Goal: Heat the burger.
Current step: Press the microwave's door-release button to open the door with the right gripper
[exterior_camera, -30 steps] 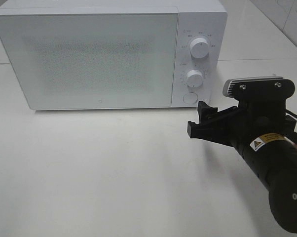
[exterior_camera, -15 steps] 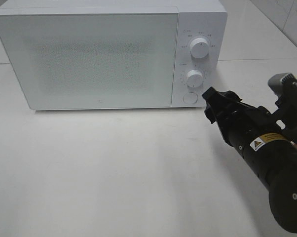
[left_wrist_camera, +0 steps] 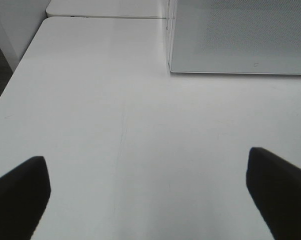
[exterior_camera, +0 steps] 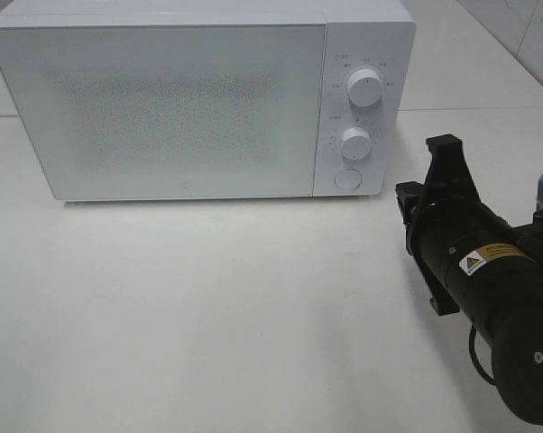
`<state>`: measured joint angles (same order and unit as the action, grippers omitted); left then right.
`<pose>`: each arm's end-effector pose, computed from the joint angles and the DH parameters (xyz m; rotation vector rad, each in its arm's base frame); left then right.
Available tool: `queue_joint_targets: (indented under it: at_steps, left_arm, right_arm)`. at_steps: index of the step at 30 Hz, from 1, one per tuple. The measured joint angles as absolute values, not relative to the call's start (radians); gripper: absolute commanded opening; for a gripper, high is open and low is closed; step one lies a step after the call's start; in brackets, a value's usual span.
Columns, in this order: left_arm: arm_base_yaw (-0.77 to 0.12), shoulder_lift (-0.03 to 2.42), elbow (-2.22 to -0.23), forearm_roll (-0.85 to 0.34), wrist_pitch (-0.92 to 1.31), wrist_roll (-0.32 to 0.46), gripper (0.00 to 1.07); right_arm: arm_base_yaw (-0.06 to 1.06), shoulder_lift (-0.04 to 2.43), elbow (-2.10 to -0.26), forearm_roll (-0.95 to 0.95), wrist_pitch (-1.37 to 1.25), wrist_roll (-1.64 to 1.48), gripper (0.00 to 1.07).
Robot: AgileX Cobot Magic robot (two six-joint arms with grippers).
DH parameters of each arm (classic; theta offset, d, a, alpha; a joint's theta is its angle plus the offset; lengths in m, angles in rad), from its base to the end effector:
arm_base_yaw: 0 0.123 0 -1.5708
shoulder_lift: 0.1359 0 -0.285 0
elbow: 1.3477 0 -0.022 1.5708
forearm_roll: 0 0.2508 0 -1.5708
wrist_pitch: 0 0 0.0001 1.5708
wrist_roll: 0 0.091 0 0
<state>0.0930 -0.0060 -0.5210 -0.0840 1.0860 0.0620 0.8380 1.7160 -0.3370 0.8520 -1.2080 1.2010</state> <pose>-0.0088 -0.0076 0.2812 -0.0251 2.0396 -0.0033 0.2028 0.1297 0.1461 1.1814 1.4455 1.0442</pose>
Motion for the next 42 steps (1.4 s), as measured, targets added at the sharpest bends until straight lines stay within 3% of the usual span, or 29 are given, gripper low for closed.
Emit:
queue_joint_targets:
  at_steps: [23,42]
  left_arm:
    - [0.093,-0.006,-0.521,-0.084,1.086,0.062,1.00]
    - [0.093,-0.006,-0.521,-0.084,1.086,0.062,1.00]
  right_arm:
    - [0.838,1.836,-0.466,0.882,-1.103,1.317,0.00]
    - [0.672,1.995,-0.655,0.758,-0.964,1.317,0.00]
